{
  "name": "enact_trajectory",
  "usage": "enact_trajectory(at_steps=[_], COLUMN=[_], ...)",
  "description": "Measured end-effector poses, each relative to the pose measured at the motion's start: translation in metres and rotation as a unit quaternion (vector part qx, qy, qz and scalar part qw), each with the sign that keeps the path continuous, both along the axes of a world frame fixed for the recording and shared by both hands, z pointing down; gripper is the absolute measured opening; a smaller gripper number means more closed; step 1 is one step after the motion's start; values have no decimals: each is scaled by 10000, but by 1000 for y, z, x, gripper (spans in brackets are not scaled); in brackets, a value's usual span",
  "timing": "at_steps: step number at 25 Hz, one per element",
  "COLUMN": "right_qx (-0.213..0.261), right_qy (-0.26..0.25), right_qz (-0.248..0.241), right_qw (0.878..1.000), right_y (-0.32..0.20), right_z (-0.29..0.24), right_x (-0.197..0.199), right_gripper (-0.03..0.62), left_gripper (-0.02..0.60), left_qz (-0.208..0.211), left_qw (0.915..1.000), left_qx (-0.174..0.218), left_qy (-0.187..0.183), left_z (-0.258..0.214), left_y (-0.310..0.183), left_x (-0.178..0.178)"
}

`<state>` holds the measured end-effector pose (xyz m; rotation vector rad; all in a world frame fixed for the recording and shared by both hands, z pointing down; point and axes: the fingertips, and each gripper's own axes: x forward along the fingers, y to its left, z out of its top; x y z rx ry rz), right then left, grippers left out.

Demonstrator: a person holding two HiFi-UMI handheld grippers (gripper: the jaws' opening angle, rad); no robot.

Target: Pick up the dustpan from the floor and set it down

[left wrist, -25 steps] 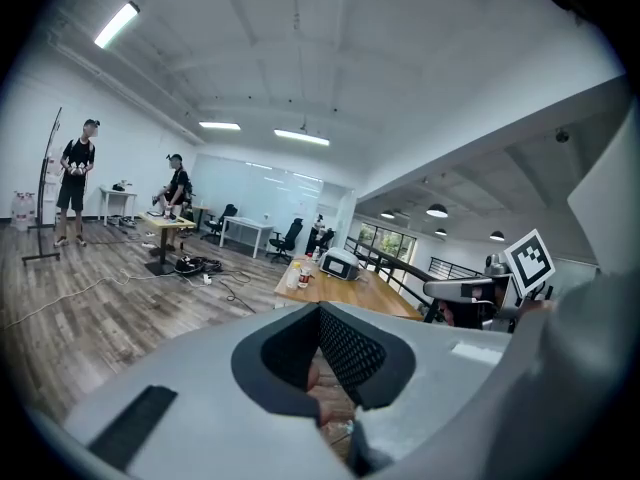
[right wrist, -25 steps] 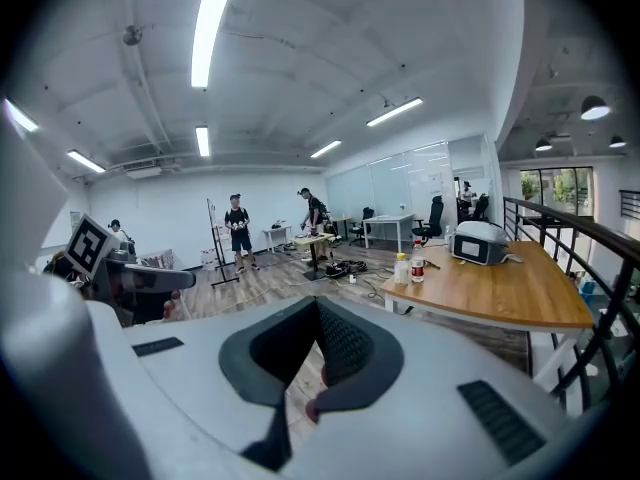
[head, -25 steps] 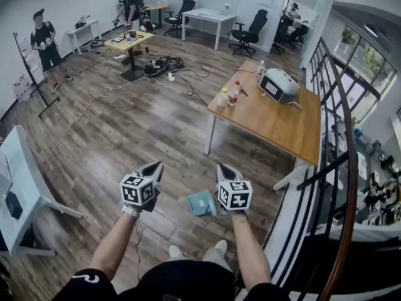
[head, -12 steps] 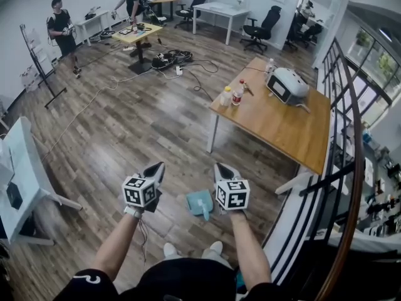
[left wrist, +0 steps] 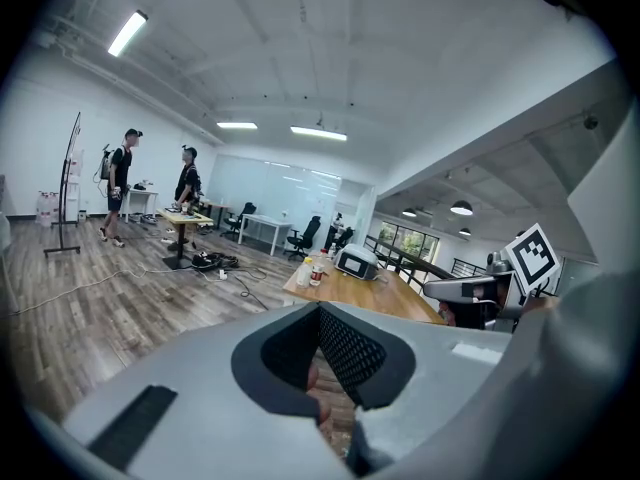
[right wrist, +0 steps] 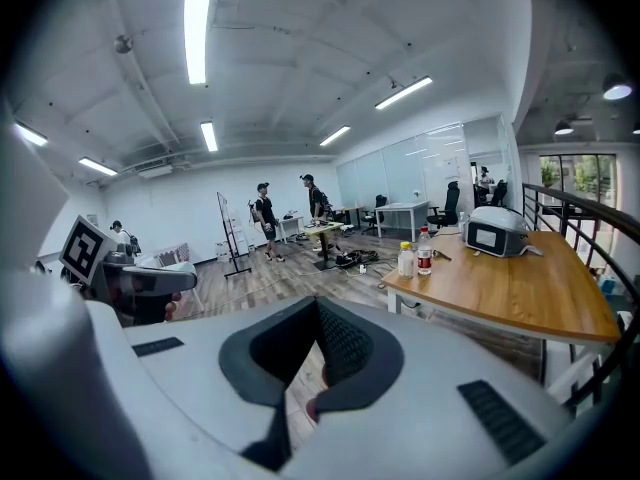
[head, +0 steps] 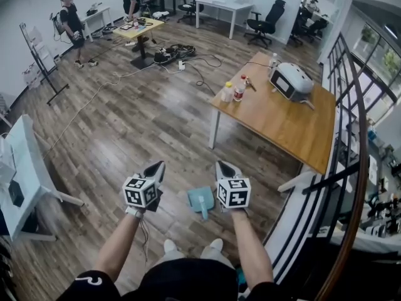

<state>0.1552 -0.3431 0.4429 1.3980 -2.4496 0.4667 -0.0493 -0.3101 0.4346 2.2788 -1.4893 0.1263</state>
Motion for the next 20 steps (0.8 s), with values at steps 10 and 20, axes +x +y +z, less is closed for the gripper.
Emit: enact_trajectory(at_steps=[10,20], right_qx=[-141,-336], right_qy=[64,188], right_qz=[-108,-106], right_qw=[9998,9992], right_y=[12,20], right_z=[43,108], right_x=[-9,-23], right_gripper=[-6,-5], left_gripper=[-3,-3], left_qz=[-110,-75], left_qw=[9998,9997], left_qx=[-109,-228], left_qy=[-105,-84], left_z=[47,95], left_y=[13,21], left_x=[-6,-10])
